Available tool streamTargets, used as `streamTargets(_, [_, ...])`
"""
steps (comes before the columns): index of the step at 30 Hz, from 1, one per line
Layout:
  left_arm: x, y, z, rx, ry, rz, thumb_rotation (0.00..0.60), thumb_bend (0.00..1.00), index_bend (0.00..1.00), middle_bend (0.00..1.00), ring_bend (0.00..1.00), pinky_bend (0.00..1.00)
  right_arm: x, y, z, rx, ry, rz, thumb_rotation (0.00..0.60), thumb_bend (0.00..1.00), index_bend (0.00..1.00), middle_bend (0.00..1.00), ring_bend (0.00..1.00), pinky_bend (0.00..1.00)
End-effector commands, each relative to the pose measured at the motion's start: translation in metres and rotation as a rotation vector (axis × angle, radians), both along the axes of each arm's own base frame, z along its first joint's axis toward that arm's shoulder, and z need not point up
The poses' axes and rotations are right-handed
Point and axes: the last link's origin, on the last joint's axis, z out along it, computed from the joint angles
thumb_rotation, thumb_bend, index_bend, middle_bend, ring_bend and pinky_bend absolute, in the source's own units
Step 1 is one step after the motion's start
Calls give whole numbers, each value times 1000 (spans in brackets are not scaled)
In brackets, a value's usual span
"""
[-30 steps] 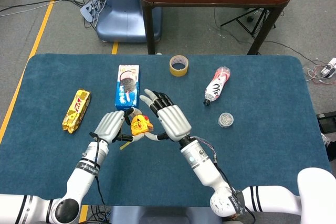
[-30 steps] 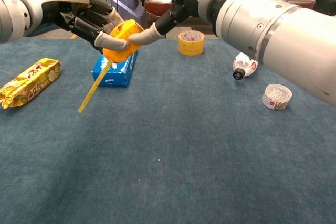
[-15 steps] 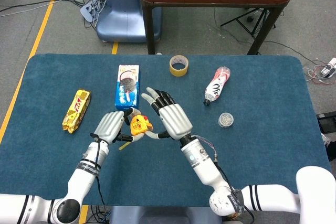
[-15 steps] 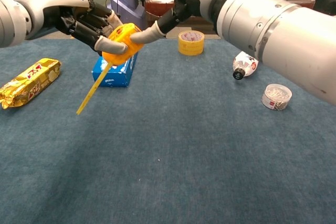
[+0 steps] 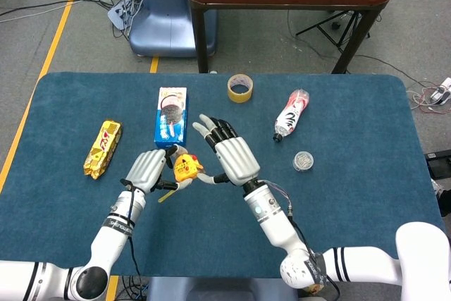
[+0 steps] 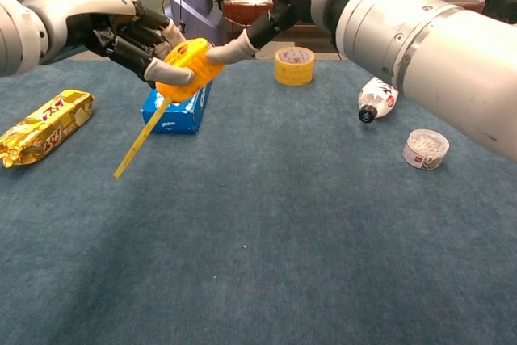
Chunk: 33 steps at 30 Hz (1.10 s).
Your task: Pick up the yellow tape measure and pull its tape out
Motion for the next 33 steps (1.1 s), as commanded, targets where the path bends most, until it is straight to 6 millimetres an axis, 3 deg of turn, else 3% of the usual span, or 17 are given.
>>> streamTargets(1, [0,0,0,0,2,0,600,204,528,581,441,268,0,-1,0,-10,3,0,600,297,0,0,0,0])
streamTargets(10, [-2,0,0,-4,3,3,600,204,528,581,441,270,0,-4,2,-43,0,-5,600,409,0,29,0,0])
streamTargets(33, [-15,3,-2,-11,19,28,600,204,528,581,441,274,-3,-11,8,-72,1,-23,600,412,132,111,0,0])
